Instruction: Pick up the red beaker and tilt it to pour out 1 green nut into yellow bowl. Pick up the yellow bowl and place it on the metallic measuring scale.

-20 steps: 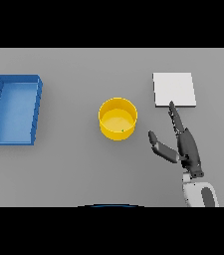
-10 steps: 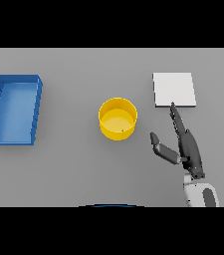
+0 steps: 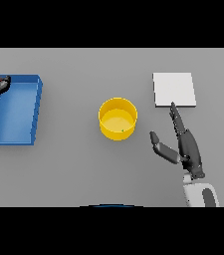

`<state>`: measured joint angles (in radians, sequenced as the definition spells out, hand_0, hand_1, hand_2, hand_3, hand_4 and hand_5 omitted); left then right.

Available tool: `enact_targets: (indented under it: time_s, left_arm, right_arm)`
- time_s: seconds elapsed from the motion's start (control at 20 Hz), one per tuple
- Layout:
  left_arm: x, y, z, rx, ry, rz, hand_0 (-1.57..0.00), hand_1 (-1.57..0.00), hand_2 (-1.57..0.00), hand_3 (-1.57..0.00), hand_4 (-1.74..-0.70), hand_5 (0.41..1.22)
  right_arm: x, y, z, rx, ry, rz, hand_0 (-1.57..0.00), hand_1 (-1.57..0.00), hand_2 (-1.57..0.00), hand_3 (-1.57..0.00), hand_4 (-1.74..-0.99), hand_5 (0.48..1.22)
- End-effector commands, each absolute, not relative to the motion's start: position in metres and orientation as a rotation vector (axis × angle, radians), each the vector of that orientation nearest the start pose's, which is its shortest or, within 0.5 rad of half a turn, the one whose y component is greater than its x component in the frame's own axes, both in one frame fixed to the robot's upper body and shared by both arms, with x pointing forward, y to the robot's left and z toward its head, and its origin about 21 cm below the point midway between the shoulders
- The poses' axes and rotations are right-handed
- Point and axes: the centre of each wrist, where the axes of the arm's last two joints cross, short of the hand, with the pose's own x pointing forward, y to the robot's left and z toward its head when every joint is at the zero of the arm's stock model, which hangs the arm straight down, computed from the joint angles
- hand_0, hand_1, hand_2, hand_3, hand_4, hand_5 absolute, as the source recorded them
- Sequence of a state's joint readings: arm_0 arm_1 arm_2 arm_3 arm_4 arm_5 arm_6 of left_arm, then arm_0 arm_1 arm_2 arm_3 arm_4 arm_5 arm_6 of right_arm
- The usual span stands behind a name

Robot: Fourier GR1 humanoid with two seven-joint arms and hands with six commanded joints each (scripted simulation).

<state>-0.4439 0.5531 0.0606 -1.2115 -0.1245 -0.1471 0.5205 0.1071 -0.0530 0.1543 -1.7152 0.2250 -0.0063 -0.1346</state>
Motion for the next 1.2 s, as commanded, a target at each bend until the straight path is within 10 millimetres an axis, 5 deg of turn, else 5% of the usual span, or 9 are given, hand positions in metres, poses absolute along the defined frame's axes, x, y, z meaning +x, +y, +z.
enact_targets:
  time_s: [0.0,0.2,0.5,0.7,1.15]
  left_arm:
    - [0.351,0.357,0.112,0.580,-1.043,-0.426,-0.48,-0.44,-0.42,-0.43,-0.92,0.651]
    - [0.354,0.357,0.103,0.647,-0.969,-0.498,-0.20,-0.18,-0.17,-0.18,-0.81,0.627]
    - [0.356,0.351,0.107,0.640,-1.089,-0.477,-0.05,-0.05,-0.04,-0.05,-0.78,0.635]
    - [0.354,0.345,0.105,0.585,-1.146,-0.446,-0.02,-0.02,-0.02,-0.02,-0.80,0.661]
    - [0.351,0.342,0.101,0.569,-1.127,-0.446,0.00,0.00,0.00,0.00,-0.81,0.689]
  right_arm:
    - [0.223,-0.211,0.011,-0.101,-1.746,0.304,0.00,0.00,0.00,0.00,-1.155,0.670]
    - [0.226,-0.214,0.009,-0.133,-1.752,0.333,0.00,0.00,0.00,0.00,-1.157,0.665]
    - [0.230,-0.212,0.016,-0.199,-1.707,0.421,0.00,0.00,0.00,0.00,-1.115,0.638]
    - [0.249,-0.216,0.033,-0.227,-1.700,0.744,0.00,0.00,0.00,0.00,-1.103,0.662]
    - [0.296,-0.184,0.063,-0.398,-1.633,1.544,0.00,0.00,0.00,0.00,-1.162,0.637]
